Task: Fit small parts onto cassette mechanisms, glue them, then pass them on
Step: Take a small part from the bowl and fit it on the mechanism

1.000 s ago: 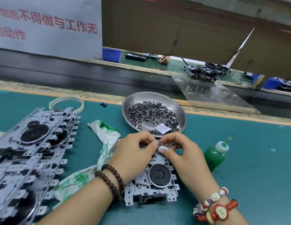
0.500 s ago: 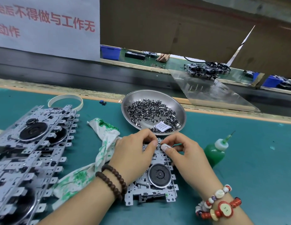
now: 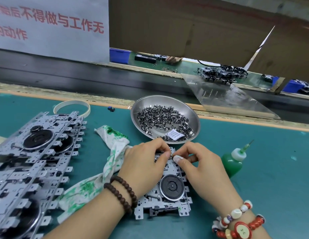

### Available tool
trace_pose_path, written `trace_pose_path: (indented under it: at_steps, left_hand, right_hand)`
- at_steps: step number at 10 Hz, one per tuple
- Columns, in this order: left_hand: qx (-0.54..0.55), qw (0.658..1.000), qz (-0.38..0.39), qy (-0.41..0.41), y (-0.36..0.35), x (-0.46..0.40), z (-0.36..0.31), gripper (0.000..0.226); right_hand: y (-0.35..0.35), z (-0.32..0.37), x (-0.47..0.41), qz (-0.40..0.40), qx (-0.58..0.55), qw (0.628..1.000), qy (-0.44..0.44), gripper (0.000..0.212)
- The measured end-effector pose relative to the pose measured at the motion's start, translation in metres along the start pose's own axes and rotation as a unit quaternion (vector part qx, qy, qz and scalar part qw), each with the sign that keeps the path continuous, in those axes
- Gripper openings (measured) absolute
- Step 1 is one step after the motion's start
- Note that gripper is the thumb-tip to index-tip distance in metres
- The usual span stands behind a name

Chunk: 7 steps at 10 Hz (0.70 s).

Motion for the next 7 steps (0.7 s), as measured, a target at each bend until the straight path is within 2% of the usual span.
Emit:
trace_pose_path:
  at_steps: [4,7]
  left_hand:
    - [-0.011,1.0,0.005,0.002,-0.002,-0.001,0.001,0.024]
    - [0.008,1.0,0.003,0.016,-0.003,-0.002,0.004,0.021]
  right_hand:
    - [-0.003,0.0,-0.001,-0.012,0.004,1.0,-0.006,0.016]
    - [-0.007,-0.012,-0.001,0.005,-0.158,0.98,-0.122,0.013]
Point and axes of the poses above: each hand's wrist, its own x-axis away from the middle knuckle, its own y-axis out of the back of the hand, z = x × y, the point moved 3 cm from there along -x, towards the middle knuckle, and after that the axes turned 15 degrees about -x, right-handed, at the moved point
